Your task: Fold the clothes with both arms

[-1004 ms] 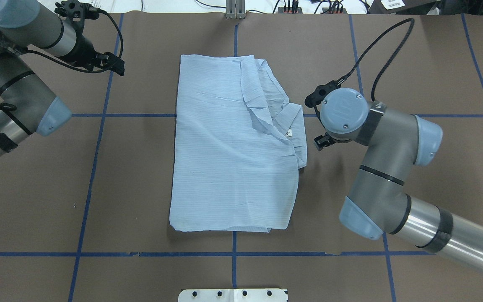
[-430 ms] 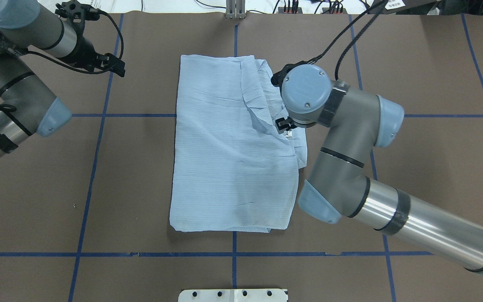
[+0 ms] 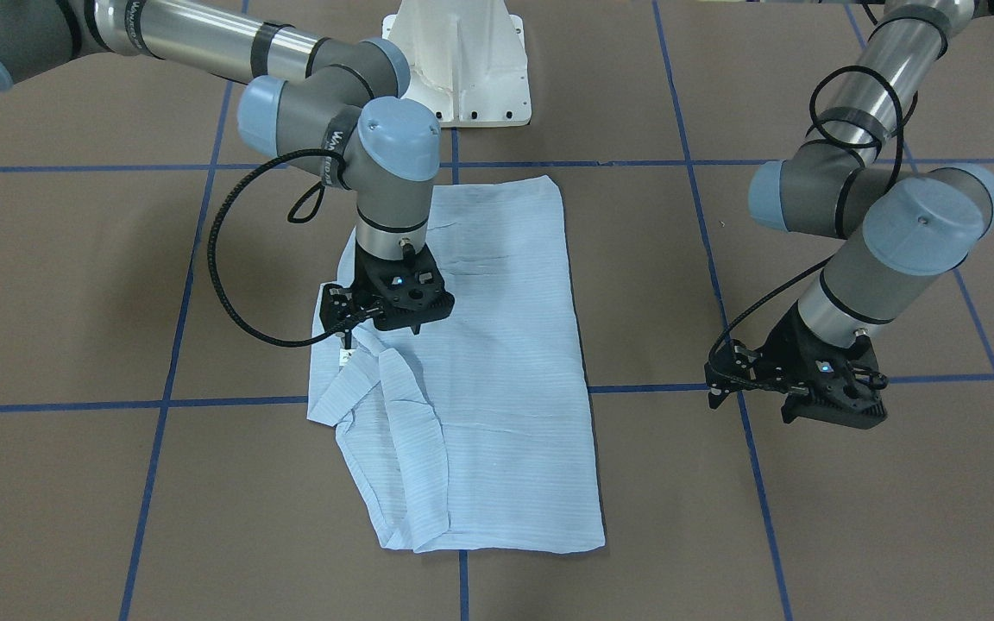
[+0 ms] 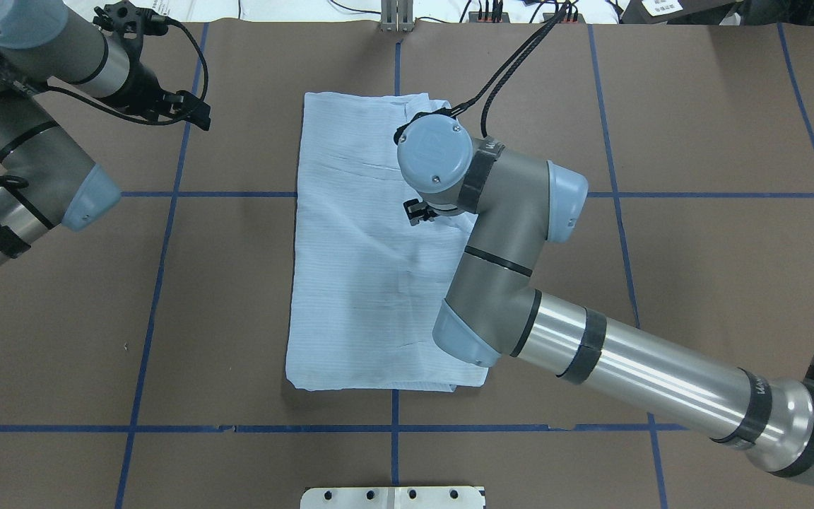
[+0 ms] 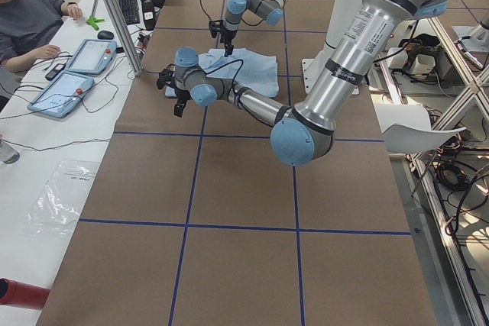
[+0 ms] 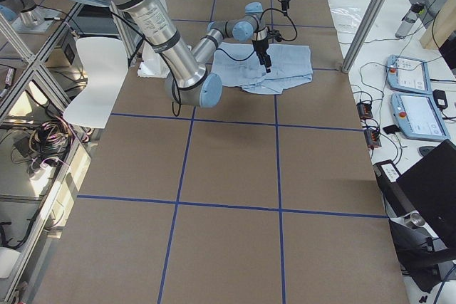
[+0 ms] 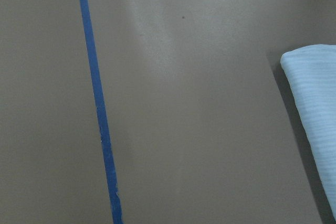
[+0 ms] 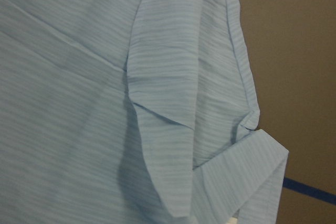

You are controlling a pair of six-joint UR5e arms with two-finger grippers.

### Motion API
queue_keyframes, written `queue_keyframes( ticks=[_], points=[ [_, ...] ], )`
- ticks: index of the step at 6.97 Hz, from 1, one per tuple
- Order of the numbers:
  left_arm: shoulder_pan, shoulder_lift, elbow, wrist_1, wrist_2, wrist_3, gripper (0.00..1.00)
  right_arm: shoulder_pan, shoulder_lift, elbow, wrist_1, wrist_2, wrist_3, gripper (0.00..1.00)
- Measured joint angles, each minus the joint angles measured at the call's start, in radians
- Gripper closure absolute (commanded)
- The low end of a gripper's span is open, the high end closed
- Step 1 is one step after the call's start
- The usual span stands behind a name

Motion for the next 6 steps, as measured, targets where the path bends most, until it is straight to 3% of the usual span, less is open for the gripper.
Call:
queue_keyframes(
  ticks=[6],
  points=[
    [0.004, 0.016, -0.001, -0.005, 0.0, 0.001, 0.0, -0.023, 0.072, -0.164, 0.014, -0.105, -0.054, 0.0]
  ],
)
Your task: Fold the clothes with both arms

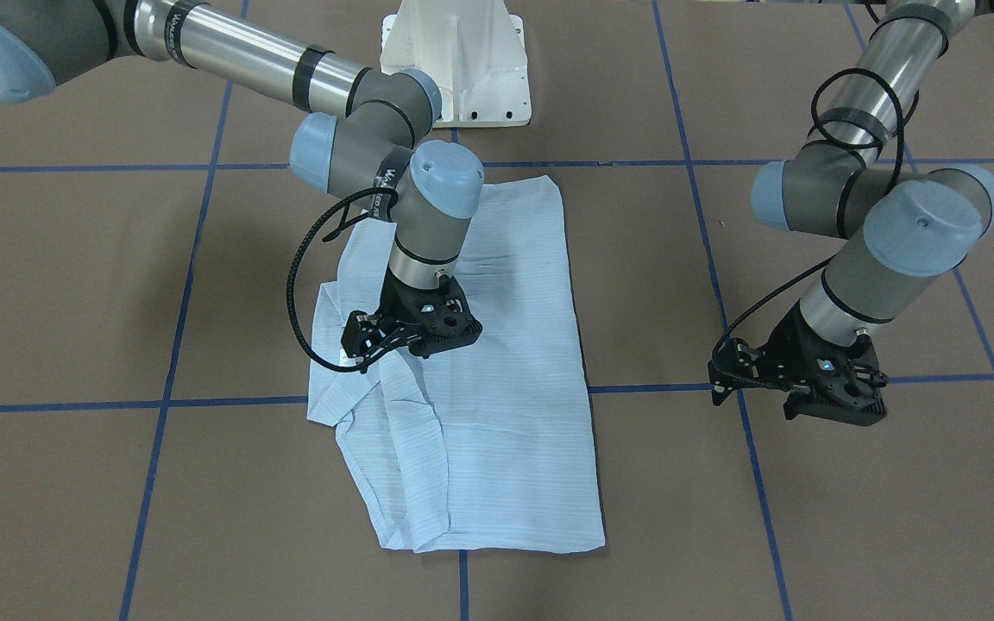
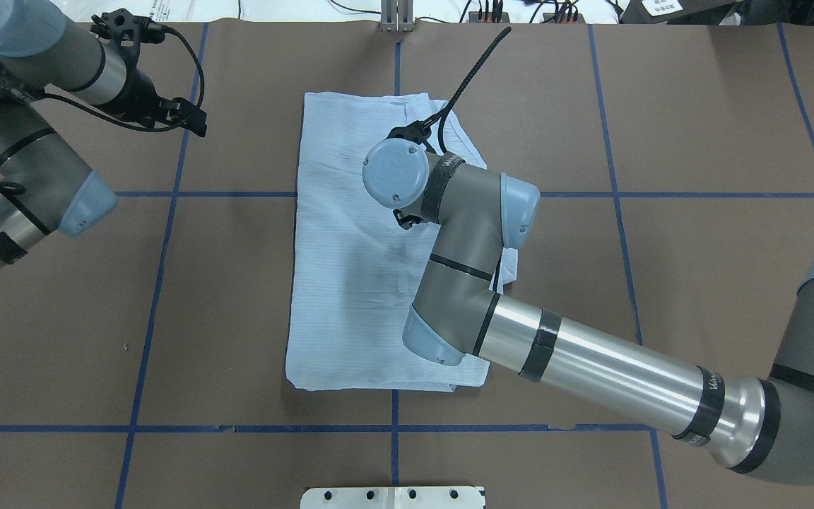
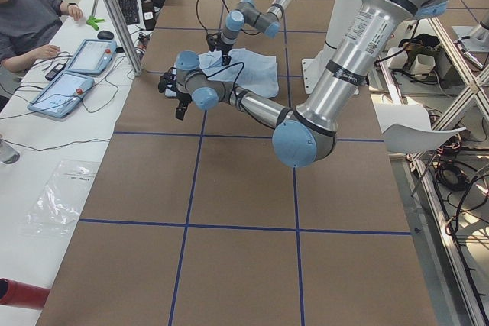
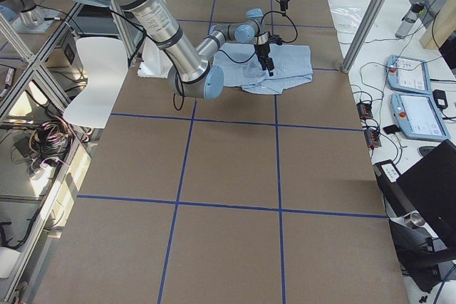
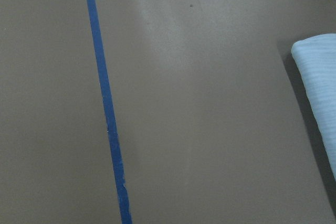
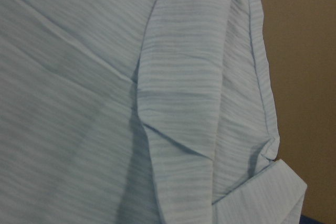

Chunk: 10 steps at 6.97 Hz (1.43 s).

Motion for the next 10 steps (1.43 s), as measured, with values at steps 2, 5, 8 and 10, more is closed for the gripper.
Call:
queue_keyframes(
  ticks=[2, 5, 8, 10],
  points=[
    [0.0, 0.0, 0.0, 0.0, 0.0, 0.0, 0.0, 0.006, 0.01, -0.026, 0.0, -0.023, -0.014, 0.0],
    [0.001, -0.001, -0.002, 0.001, -0.001, 0.0, 0.0, 0.024, 0.003, -0.037, -0.023, -0.032, -0.05, 0.0],
    [0.001, -0.001, -0.01, 0.002, -0.015, -0.001, 0.0, 0.087, -0.023, -0.037, -0.082, -0.038, -0.144, 0.0],
    [0.001, -0.001, -0.011, 0.002, -0.019, -0.001, 0.0, 0.159, -0.085, -0.031, -0.092, -0.064, -0.259, 0.0]
  ],
)
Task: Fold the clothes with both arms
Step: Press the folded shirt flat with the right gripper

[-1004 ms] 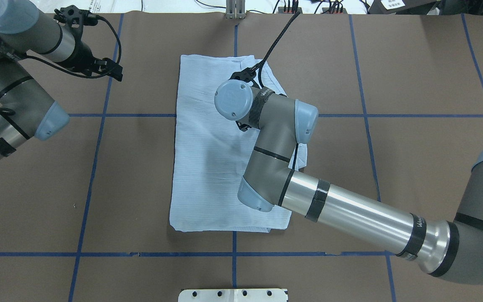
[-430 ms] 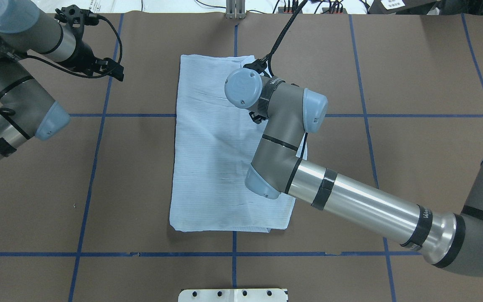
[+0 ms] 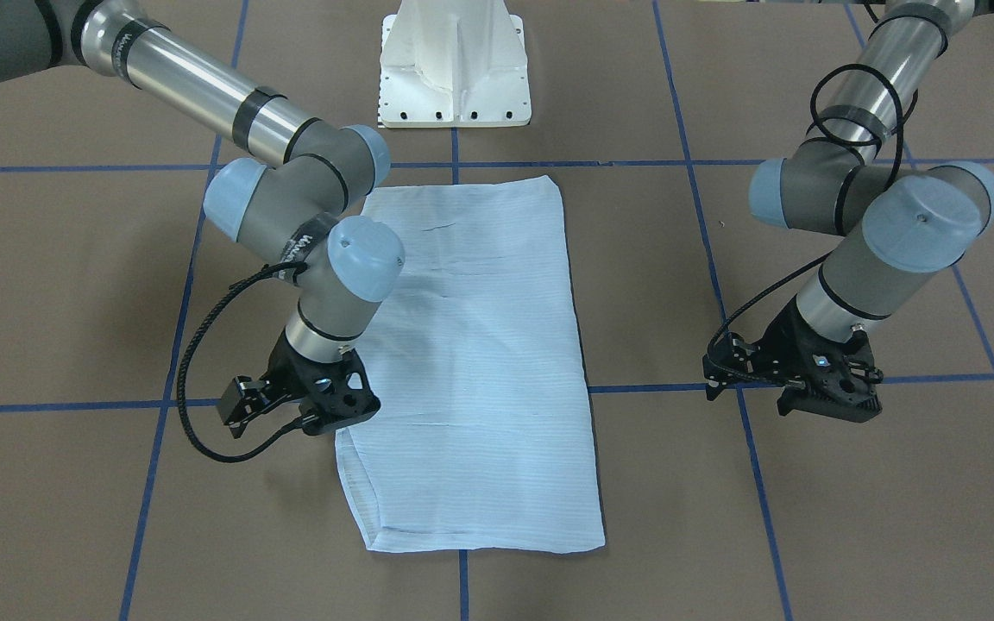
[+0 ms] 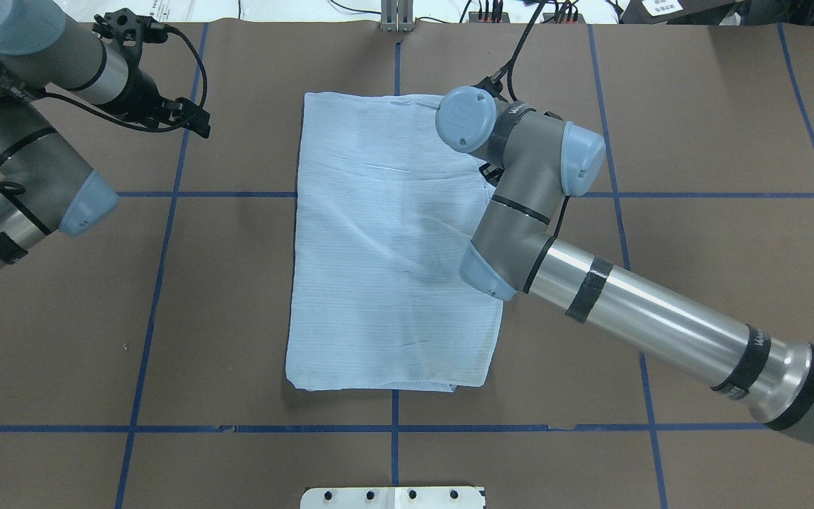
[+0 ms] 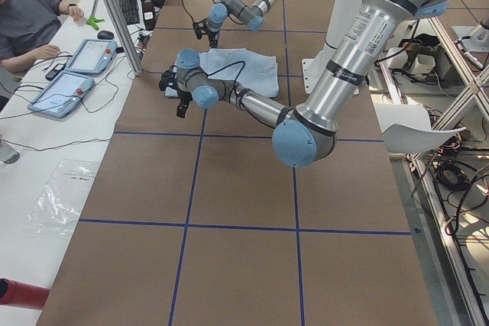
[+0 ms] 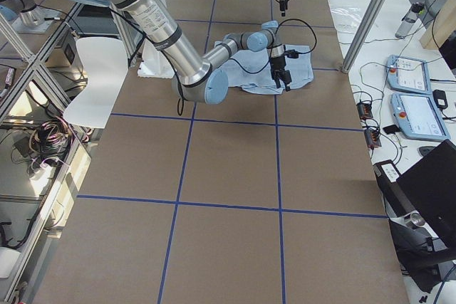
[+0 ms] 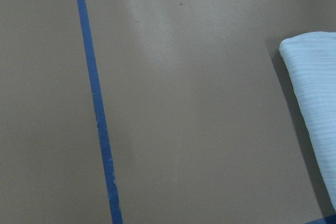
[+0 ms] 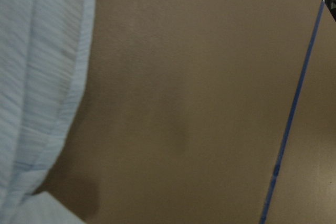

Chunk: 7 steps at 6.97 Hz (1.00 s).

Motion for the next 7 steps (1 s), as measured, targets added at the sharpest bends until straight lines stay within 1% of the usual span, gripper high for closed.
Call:
queue_keyframes(
  ticks=[1, 2, 3, 4, 5, 6, 7],
  points=[
    [0.0, 0.0, -0.001, 0.0, 0.0, 0.0, 0.0, 0.032, -0.013, 0.005, 0.006, 0.009, -0.04, 0.0],
    [0.0, -0.001, -0.004, 0.0, -0.001, 0.0, 0.0, 0.055, -0.016, 0.021, 0.019, 0.058, -0.051, 0.0],
    [0.0, -0.001, -0.009, 0.0, -0.001, -0.006, 0.0, 0.08, -0.025, 0.065, 0.032, 0.156, -0.047, 0.0],
    [0.009, -0.001, -0.023, 0.0, -0.001, -0.028, 0.0, 0.101, -0.053, 0.139, 0.038, 0.261, -0.02, 0.0],
    [0.027, 0.01, -0.054, 0.0, 0.0, -0.058, 0.0, 0.111, -0.101, 0.233, 0.041, 0.346, 0.04, 0.0],
    [0.052, 0.041, -0.11, 0.0, 0.001, -0.086, 0.0, 0.114, -0.166, 0.349, 0.042, 0.41, 0.132, 0.0],
    [0.085, 0.08, -0.178, 0.0, 0.001, -0.122, 0.0, 0.11, -0.245, 0.472, 0.055, 0.447, 0.244, 0.0]
  ],
)
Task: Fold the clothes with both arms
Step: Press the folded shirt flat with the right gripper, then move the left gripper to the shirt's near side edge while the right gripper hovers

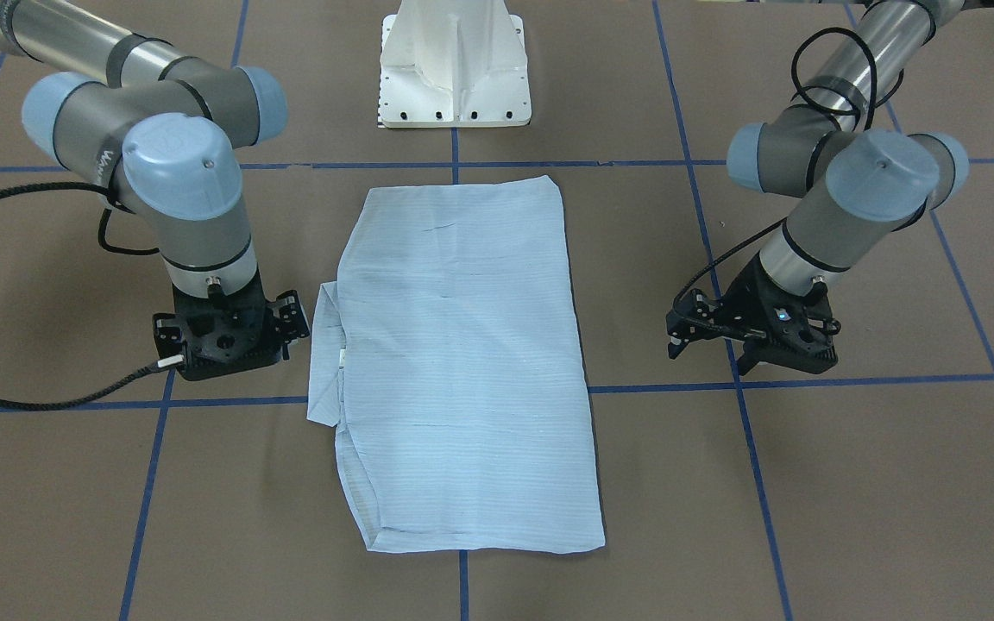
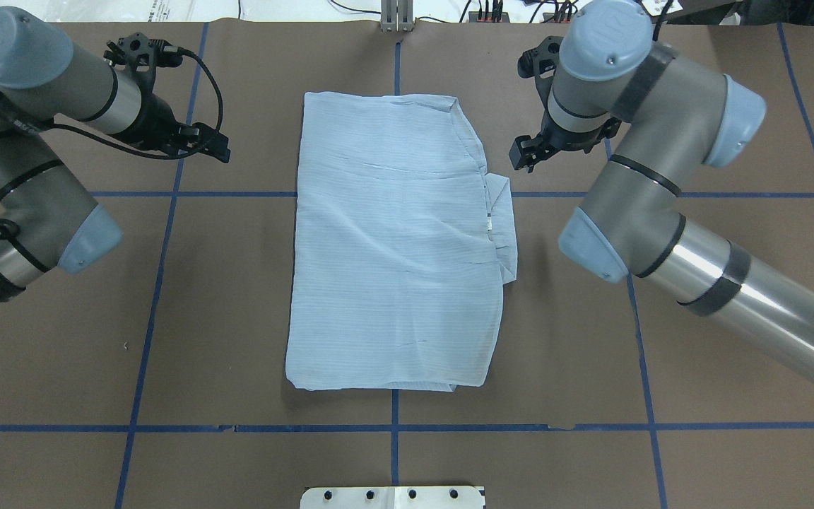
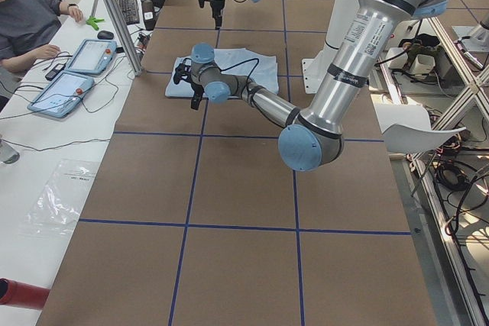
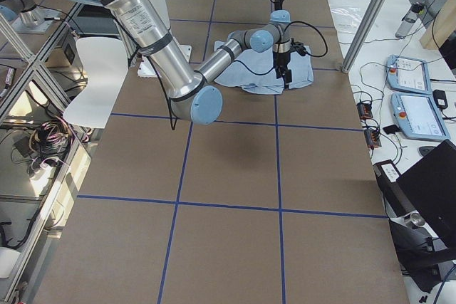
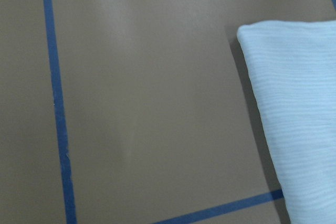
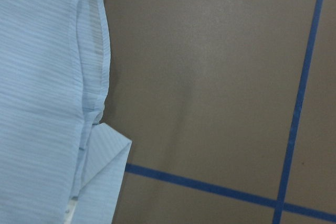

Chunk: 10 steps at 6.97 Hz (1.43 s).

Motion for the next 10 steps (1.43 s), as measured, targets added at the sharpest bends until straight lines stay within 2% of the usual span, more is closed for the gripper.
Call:
queue_keyframes(
  ticks=[1, 2, 3, 4, 7, 10],
  points=[
    [0.034, 0.029, -0.062, 0.0, 0.0, -0.05, 0.0, -0.013, -0.084, 0.099, 0.052, 0.021, 0.124, 0.0],
    [0.069, 0.054, -0.122, 0.0, 0.001, -0.111, 0.0, -0.035, -0.17, 0.155, 0.167, 0.031, 0.262, 0.0],
    [0.1, 0.086, -0.182, 0.0, 0.004, -0.166, 0.0, -0.057, -0.244, 0.179, 0.293, 0.035, 0.381, 0.0],
    [0.13, 0.123, -0.243, 0.0, 0.007, -0.211, 0.0, -0.071, -0.289, 0.195, 0.366, 0.037, 0.464, 0.0],
    [0.229, 0.166, -0.338, 0.001, 0.04, -0.347, 0.0, -0.095, -0.317, 0.231, 0.396, 0.035, 0.578, 0.0],
    [0.311, 0.17, -0.357, 0.002, 0.103, -0.437, 0.0, -0.101, -0.324, 0.238, 0.395, 0.033, 0.594, 0.0]
  ],
)
